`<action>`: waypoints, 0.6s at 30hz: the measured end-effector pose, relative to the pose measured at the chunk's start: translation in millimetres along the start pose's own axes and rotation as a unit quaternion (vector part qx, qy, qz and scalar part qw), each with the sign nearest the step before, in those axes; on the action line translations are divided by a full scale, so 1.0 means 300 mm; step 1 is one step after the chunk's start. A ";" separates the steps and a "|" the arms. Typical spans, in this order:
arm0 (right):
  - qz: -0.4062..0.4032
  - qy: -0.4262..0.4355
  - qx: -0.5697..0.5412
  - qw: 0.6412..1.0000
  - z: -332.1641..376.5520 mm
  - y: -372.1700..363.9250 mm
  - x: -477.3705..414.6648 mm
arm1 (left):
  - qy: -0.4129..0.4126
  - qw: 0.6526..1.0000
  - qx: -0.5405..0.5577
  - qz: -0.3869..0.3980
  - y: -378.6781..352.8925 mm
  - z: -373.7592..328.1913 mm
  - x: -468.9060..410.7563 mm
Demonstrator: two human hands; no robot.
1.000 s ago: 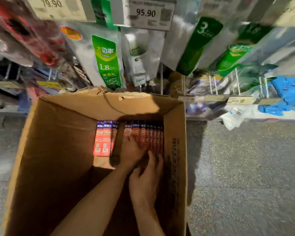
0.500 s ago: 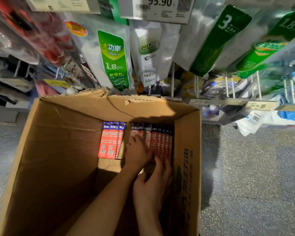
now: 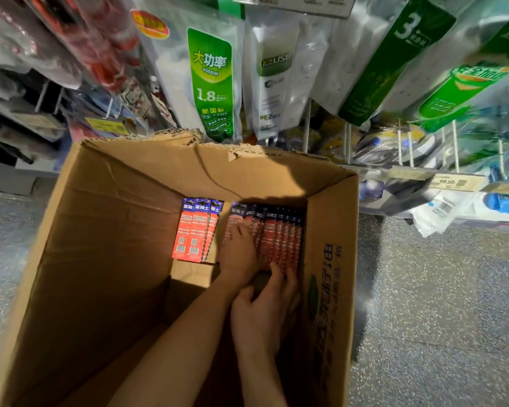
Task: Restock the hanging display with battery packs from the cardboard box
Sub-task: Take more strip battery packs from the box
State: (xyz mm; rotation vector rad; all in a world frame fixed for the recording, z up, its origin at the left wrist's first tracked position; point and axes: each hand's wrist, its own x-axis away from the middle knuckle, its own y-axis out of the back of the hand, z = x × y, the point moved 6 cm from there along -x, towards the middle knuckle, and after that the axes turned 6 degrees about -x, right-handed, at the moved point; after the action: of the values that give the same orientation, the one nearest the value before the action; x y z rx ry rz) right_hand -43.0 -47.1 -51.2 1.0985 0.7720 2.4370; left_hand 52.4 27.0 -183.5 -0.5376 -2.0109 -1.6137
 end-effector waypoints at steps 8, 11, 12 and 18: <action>0.050 -0.027 0.066 0.996 -0.008 -0.033 -0.002 | -0.026 0.978 0.208 -0.002 0.080 0.069 0.050; 0.081 -0.016 0.072 0.994 0.009 -0.027 0.007 | -0.043 0.966 0.255 -0.005 0.166 0.081 0.143; 0.100 -0.017 0.050 0.994 0.014 -0.027 0.016 | -0.051 0.965 0.256 -0.006 0.185 0.094 0.176; 0.164 -0.028 -0.162 0.973 0.091 0.022 0.148 | -0.012 0.961 0.277 0.003 0.369 0.199 0.498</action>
State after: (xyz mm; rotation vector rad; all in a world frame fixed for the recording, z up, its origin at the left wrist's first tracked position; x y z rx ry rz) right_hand -50.8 -20.0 -6.8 1.2328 0.1681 2.6570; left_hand -9.4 108.7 -17.2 -0.3468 -2.3398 -0.9670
